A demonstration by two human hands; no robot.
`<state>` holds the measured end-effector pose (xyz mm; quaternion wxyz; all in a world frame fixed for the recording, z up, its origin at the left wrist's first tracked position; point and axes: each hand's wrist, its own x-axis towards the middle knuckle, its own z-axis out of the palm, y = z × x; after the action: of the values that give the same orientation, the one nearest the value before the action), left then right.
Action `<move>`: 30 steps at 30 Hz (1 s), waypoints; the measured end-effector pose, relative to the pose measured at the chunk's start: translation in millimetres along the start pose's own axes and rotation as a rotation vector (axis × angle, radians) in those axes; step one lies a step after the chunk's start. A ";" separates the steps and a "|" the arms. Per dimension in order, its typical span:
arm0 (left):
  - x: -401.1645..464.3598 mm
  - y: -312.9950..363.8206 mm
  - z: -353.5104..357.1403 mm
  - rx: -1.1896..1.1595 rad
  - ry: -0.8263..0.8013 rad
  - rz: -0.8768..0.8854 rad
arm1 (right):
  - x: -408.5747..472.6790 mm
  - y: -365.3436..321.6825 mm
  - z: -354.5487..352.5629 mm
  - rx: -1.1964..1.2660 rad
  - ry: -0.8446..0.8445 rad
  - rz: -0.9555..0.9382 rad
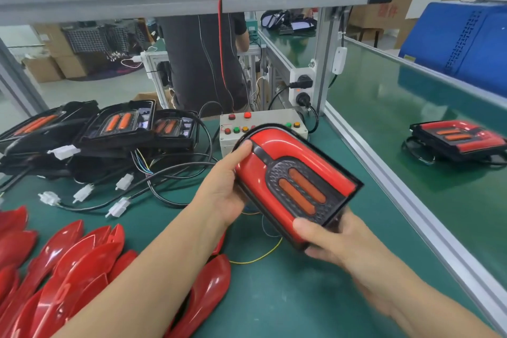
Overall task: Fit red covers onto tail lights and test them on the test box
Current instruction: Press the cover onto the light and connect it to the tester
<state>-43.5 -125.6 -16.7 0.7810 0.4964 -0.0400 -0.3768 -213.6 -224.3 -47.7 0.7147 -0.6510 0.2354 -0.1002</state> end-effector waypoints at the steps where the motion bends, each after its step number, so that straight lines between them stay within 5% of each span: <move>1: 1.3 0.8 -0.6 -0.019 0.029 -0.028 | -0.4 -1.9 -5.2 0.005 0.002 -0.002; 7: 3.8 2.5 -5.4 -0.018 0.067 0.006 | 0.4 -17.5 -36.1 0.064 -0.066 -0.058; 16: 0.5 0.1 1.0 0.128 -0.046 0.169 | 4.0 -26.5 -46.8 -0.187 -0.207 0.053; 30: -0.2 3.3 8.6 0.152 -0.103 0.197 | 1.0 -18.0 -36.6 -0.112 -0.031 -0.127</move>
<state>-45.6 -131.2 -9.6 0.7715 0.5276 -0.1570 -0.3190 -226.9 -259.5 -31.8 0.6730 -0.7049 0.1879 -0.1221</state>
